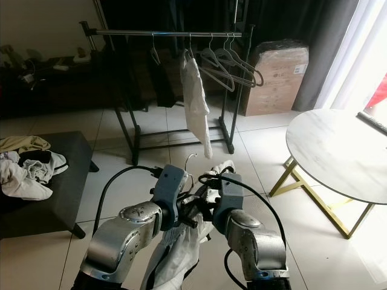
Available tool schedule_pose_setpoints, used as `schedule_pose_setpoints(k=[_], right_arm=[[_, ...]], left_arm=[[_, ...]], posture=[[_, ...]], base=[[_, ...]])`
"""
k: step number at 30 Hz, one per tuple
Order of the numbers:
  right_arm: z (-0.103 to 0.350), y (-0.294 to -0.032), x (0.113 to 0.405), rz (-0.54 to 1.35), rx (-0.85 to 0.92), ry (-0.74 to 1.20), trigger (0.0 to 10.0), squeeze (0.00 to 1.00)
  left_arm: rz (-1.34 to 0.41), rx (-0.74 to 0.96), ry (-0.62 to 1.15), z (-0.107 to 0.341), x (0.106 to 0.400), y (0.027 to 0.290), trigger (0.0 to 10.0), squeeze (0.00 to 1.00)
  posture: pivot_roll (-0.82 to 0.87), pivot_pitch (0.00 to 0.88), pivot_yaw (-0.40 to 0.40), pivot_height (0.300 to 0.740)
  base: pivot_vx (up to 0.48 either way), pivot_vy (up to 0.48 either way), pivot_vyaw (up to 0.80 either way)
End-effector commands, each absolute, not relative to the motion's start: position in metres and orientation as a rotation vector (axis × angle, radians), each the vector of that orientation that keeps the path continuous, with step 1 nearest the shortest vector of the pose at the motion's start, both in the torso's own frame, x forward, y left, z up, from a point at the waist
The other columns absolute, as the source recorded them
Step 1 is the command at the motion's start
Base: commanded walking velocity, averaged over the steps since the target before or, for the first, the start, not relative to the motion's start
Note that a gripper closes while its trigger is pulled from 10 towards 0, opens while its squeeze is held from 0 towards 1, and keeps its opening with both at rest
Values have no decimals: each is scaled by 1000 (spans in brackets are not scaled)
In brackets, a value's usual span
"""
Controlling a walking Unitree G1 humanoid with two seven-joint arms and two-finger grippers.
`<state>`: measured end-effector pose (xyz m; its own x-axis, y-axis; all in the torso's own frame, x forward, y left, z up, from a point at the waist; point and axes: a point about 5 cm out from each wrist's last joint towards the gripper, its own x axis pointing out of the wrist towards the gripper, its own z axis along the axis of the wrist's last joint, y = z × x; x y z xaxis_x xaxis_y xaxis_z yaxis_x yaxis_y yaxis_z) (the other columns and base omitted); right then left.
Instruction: Hang hanger
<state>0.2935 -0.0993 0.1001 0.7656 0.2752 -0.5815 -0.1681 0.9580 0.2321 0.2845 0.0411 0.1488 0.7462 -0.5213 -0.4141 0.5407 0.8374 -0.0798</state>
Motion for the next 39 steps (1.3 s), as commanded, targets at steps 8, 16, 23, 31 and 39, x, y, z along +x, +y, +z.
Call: schedule_pose_setpoints(k=[8, 16, 23, 31, 39], right_arm=[[95, -108, 295, 190, 100, 653, 10000, 0], [104, -102, 298, 216, 194, 597, 10000, 0], [100, -104, 298, 208, 164, 613, 10000, 0], [87, -111, 302, 141, 152, 638, 10000, 0], [90, -120, 312, 64, 161, 574, 10000, 0]], left_arm=[[-557, 152, 353, 158, 287, 42, 10000, 0], [-502, 184, 336, 157, 291, 48, 10000, 0], [-520, 166, 332, 158, 290, 46, 10000, 0], [-662, 84, 382, 159, 276, 37, 10000, 0], [-663, 104, 405, 159, 275, 42, 10000, 0]], posture=[[-54, 110, -18, 740], [-54, 112, -17, 740], [-50, 110, -19, 740], [-42, 109, -21, 740], [-38, 109, -21, 740]], base=[[0, 0, 0], [0, 0, 0], [0, 0, 0], [0, 0, 0], [0, 0, 0]])
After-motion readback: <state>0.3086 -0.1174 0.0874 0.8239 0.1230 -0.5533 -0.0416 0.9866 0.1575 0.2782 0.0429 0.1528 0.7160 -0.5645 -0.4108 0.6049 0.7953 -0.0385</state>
